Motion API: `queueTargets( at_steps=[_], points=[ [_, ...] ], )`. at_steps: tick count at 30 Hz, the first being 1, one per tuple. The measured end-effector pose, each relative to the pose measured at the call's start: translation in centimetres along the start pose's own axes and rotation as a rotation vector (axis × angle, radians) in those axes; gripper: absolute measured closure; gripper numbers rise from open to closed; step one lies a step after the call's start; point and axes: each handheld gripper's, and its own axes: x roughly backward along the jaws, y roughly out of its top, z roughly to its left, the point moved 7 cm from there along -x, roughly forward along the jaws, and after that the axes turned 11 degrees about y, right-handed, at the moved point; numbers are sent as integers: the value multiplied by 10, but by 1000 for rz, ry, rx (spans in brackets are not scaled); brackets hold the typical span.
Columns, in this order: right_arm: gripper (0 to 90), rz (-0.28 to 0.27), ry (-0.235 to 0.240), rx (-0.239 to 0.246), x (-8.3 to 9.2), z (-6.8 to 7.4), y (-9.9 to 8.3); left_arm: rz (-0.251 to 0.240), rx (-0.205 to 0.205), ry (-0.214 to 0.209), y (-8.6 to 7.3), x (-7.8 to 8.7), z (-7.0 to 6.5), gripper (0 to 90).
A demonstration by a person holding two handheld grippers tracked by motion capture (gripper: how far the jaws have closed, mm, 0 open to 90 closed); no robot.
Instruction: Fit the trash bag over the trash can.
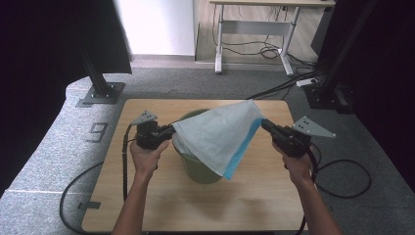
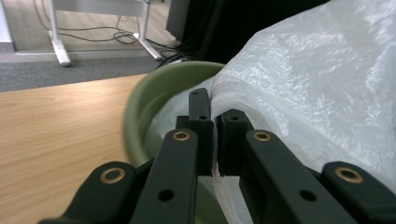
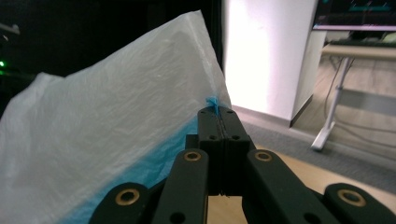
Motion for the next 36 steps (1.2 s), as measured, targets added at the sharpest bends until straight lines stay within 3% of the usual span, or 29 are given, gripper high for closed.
queueTargets(
  at_steps=[4, 8, 10, 11, 12, 13, 16, 19, 22, 27, 31, 36],
  points=[
    [879, -23, -23, 24, 10, 1, 15, 20, -22, -18, 0, -8, -11, 857],
    [879, -22, -32, 16, 14, -2, 15, 44, -57, -34, -3, -13, -20, 841],
    [879, -2, -33, 1, 11, -4, 9, 77, -78, -61, -6, -12, -22, 702],
    [879, -2, -33, 1, 11, -4, 9, 93, -94, -60, -8, -10, -22, 702],
    [879, 12, -37, 3, 9, -4, 6, 100, -110, -55, -9, -8, -21, 620],
    [879, 25, -42, 4, 6, -5, 4, 94, -122, -48, -10, -2, -20, 553],
    [879, 52, -56, -5, -2, -9, -4, 100, -139, -85, -11, 13, -20, 353],
    [879, 61, -71, -27, -5, -14, -9, 91, -157, -95, -9, 28, -19, 279],
    [879, 72, -83, -38, -8, -18, -11, 73, -161, -81, -6, 39, -16, 256],
    [879, 79, -93, -37, -8, -18, -11, 46, -158, -92, -2, 47, -19, 251],
    [879, 75, -81, -31, -10, -12, -9, 35, -183, -102, 3, 46, -34, 251],
    [879, 79, -48, 8, -17, 6, -6, 50, -218, -90, 6, 36, -55, 260]
  ],
)
